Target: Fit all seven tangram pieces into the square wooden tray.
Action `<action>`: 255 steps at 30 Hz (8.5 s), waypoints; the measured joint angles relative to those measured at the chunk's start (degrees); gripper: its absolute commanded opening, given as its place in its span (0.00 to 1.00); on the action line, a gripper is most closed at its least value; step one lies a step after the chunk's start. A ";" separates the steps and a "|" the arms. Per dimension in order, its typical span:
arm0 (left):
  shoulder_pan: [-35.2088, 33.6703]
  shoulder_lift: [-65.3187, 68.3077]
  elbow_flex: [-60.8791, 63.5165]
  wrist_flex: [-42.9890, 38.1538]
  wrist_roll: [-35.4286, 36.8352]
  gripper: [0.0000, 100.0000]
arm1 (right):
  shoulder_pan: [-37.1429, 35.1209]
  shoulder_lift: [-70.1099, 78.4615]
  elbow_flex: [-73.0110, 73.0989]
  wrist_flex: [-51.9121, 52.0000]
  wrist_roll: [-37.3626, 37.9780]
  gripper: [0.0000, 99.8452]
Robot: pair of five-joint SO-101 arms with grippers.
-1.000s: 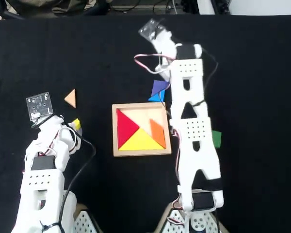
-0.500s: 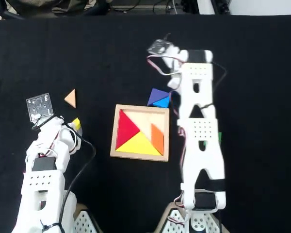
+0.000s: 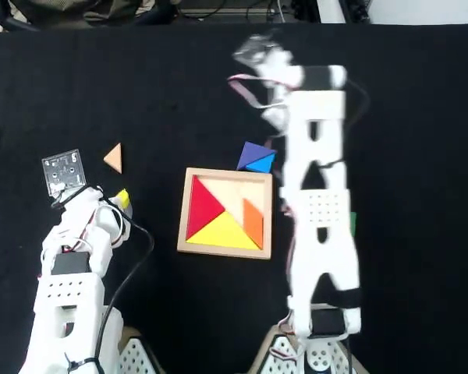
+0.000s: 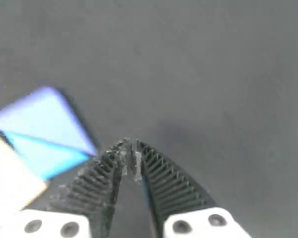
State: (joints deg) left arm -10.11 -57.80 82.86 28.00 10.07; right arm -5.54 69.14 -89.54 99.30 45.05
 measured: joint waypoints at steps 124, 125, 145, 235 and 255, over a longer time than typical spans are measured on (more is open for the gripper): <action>0.00 0.00 0.00 0.00 0.00 0.18 | 11.52 -60.75 108.31 -34.37 28.40 0.25; 0.00 0.00 0.00 0.00 0.00 0.18 | 11.43 -59.78 106.81 -32.62 29.63 0.26; 0.00 0.00 0.70 -3.08 0.00 0.18 | 15.38 -41.41 88.44 -26.99 36.92 0.33; 0.00 0.00 0.70 -3.08 0.00 0.18 | 12.48 -28.66 66.90 -11.69 47.38 0.29; 0.00 0.00 0.70 -3.08 0.00 0.18 | 12.75 -25.32 64.88 -12.31 49.14 0.29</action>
State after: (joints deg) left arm -10.11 -57.80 83.56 24.92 10.07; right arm 7.21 43.82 -24.66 86.99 94.20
